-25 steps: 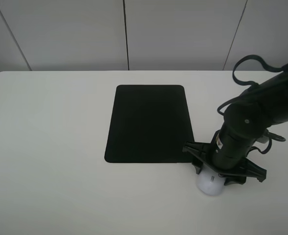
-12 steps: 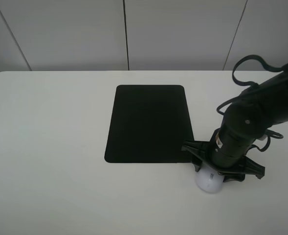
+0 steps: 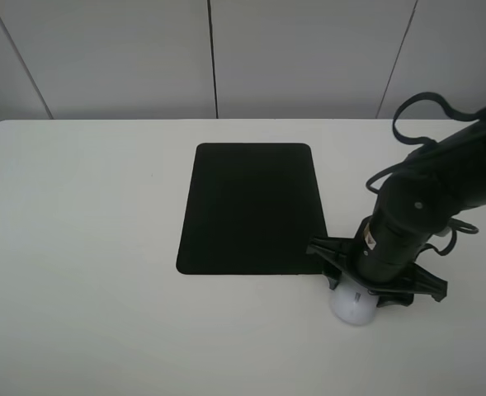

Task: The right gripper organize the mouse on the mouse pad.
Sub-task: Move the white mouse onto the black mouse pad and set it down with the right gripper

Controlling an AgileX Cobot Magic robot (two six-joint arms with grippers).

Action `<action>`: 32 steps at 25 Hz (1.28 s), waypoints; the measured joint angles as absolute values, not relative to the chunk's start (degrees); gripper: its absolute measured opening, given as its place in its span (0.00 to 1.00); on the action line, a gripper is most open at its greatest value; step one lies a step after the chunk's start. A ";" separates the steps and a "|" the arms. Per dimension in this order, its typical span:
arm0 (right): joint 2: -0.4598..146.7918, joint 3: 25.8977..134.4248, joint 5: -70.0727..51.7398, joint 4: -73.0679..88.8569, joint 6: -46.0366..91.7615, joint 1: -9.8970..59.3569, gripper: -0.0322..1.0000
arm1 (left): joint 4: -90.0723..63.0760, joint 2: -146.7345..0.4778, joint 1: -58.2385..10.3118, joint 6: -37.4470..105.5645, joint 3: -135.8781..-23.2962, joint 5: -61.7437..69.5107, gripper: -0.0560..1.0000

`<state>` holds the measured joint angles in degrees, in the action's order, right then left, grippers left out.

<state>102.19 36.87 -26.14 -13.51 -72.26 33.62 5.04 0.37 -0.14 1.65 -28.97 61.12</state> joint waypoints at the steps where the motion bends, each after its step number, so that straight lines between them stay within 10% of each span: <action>1: 101.51 36.87 -26.45 -13.45 -72.26 33.62 0.61 | 5.04 0.37 -0.14 1.65 -28.97 61.12 0.80; 32: 112.91 77.19 -48.30 -13.08 -36.69 36.90 0.61 | 5.04 0.37 -0.14 1.65 -28.97 61.12 0.80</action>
<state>112.91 77.19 -48.30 -13.08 -36.69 36.90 5.04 0.37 -0.14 1.65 -28.97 61.12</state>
